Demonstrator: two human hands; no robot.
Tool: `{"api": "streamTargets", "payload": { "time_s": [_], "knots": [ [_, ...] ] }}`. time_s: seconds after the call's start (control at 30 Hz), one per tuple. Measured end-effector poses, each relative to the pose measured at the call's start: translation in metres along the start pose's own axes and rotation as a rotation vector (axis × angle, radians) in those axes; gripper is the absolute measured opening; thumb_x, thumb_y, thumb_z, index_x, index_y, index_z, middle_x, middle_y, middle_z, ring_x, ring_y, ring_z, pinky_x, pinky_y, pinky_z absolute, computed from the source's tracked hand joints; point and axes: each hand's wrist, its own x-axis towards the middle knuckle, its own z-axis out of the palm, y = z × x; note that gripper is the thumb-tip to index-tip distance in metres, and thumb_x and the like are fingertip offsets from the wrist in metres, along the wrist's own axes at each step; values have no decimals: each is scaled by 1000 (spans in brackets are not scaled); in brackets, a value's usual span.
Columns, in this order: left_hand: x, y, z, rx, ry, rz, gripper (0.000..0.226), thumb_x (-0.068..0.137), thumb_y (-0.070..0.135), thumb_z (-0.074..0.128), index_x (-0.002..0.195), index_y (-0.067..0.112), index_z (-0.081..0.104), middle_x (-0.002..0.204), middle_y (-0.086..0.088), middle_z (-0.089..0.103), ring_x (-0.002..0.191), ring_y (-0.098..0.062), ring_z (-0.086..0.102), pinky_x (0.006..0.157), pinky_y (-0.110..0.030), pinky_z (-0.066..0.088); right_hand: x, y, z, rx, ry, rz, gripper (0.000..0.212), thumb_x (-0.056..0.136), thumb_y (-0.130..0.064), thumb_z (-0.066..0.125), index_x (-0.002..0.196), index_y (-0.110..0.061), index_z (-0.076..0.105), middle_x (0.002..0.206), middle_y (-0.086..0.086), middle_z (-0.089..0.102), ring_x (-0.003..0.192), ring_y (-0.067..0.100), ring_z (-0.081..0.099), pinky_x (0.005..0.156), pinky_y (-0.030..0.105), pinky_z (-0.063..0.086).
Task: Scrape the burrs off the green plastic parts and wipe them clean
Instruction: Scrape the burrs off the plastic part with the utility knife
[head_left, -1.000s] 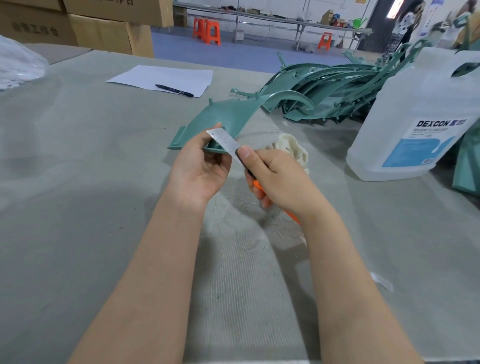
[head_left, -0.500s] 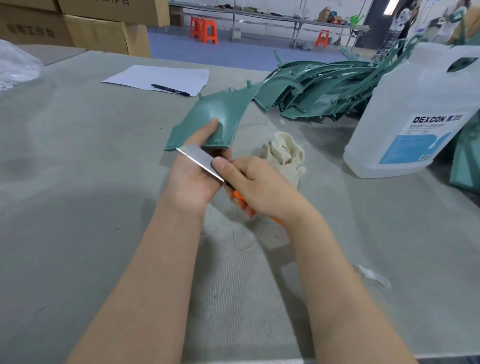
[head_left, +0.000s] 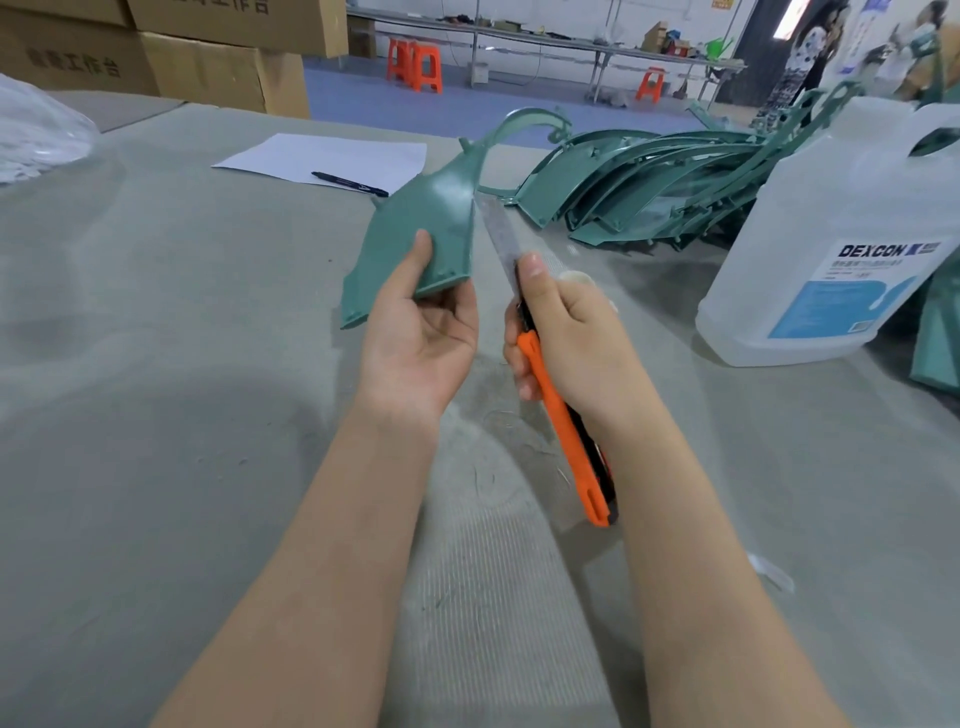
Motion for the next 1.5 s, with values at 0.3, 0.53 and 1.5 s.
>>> {"api": "streamTargets", "payload": {
  "time_s": [0.3,0.53,1.5],
  "knots": [
    [-1,-5,-1,77,-30,12,18,96,20,56,89,6,63,77,-4,69,66,-11,67,65,-22,57,-2,1,13,88,-27,57,58,103,-44,36,59,-10,53,43,1,50,35,13,46,38,18,38],
    [-3,-7,-2,82,-24,22,19,96,23,54,89,7,62,71,-2,70,61,-10,67,63,-22,56,-2,2,15,91,-17,63,59,103,-44,37,58,-9,51,45,4,49,36,15,45,39,18,37],
    [0,-4,-2,-36,25,103,12,96,10,55,96,1,63,85,-8,70,76,-14,68,74,-21,55,-2,1,16,58,7,66,60,103,-44,36,56,-11,52,46,4,50,35,15,47,39,19,38]
  ]
}}
